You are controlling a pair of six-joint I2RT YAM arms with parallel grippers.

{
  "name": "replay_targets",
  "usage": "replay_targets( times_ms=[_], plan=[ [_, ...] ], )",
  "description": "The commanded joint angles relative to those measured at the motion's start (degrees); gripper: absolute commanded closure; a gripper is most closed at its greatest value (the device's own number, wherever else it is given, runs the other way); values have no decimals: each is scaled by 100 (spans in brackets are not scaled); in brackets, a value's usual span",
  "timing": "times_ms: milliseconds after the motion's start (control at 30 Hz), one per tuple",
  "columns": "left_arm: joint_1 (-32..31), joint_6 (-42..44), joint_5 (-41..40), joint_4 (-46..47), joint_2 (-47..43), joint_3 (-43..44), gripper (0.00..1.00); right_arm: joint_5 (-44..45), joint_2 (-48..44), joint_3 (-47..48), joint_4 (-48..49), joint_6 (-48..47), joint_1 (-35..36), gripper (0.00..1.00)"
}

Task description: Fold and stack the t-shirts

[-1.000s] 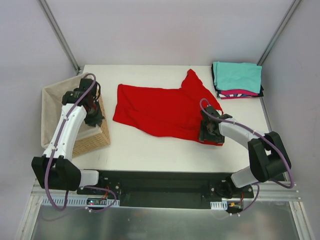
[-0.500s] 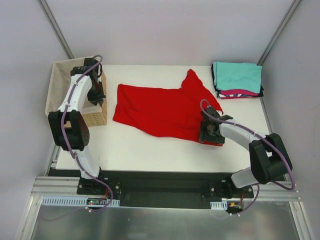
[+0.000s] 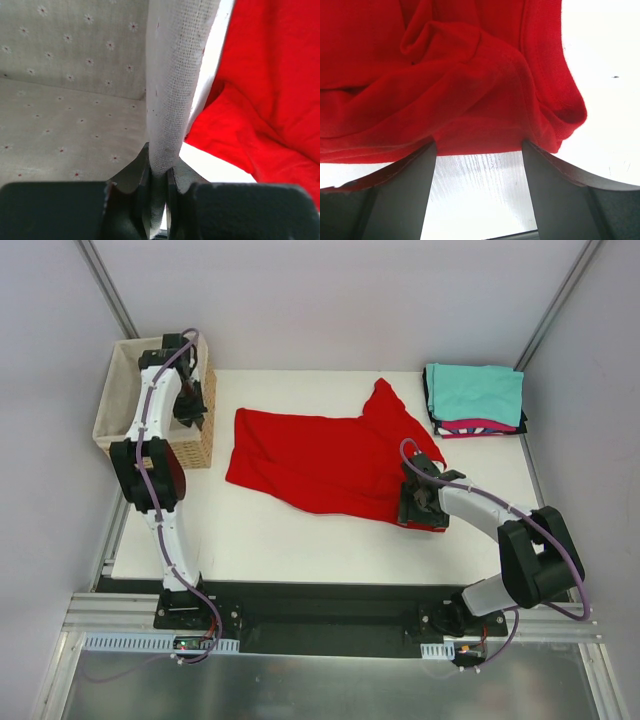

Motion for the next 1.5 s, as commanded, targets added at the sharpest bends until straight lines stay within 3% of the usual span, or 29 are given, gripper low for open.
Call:
replay_targets(
  times_ms=[0, 300, 667, 733, 767, 800, 833, 1067, 1200, 1467],
  plan=[
    [906, -596, -861, 685, 705, 496, 100, -63, -157, -8, -6, -56, 30, 27],
    [1381, -886, -852, 500, 1190, 1235, 100, -63, -174, -17, -6, -65, 30, 27],
    [1610, -1000, -106, 482, 1708, 2220, 100, -72, -192, -34, 3, -65, 30, 27],
    [1610, -1071, -70, 482, 1717, 2281, 77, -63, -200, -34, 11, -73, 30, 27],
    [1610, -1106, -113, 473, 1691, 2282, 56, -55, -201, -43, 11, -65, 30, 27],
    [1619, -1115, -139, 473, 1674, 2273, 21, -55, -227, -60, 20, -73, 38, 27],
    [1619, -1132, -157, 473, 1665, 2273, 1, -55, -236, -69, 20, -65, 30, 27],
    [1628, -1351, -202, 359, 1323, 2404, 1, -11, -201, -43, 38, -65, 56, 27],
    [1549, -1510, 298, 298, 884, 2668, 1, 24, -192, -25, 38, -73, 100, 27],
    [619, -1414, 747, 165, -268, 3406, 1, 86, -236, -43, 11, -73, 170, 27]
  ],
)
